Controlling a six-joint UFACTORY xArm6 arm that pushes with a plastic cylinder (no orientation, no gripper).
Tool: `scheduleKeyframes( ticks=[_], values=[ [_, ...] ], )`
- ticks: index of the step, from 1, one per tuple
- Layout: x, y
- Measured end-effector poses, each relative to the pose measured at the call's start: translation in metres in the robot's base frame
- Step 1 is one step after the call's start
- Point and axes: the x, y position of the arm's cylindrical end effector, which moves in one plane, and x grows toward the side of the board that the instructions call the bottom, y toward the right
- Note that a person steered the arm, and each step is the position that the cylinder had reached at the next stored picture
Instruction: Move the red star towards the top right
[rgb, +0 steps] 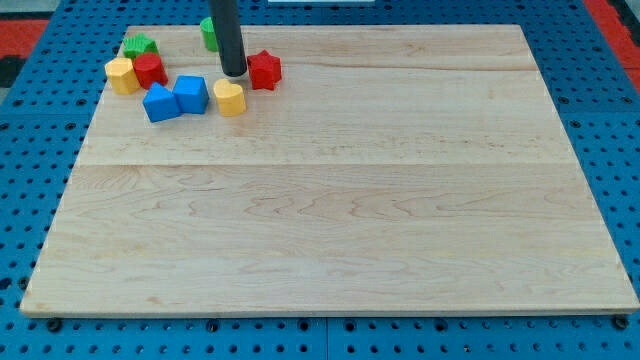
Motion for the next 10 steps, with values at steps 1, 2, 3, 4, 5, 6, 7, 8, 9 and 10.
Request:
scheduleKeyframes(
  ticks=[1, 2, 3, 4, 5, 6, 7, 8, 9, 10],
  values=[
    [0.003, -0.023],
    [0.005, 0.079],
    [0.007, 0.191],
    [0.007, 0.22],
    [0.007, 0.238],
    [0.027, 0.242],
    [-0.005, 0.247],
    [-0.009, 0.247],
    [0.053, 0.206],
    [0.109, 0.139]
  ],
)
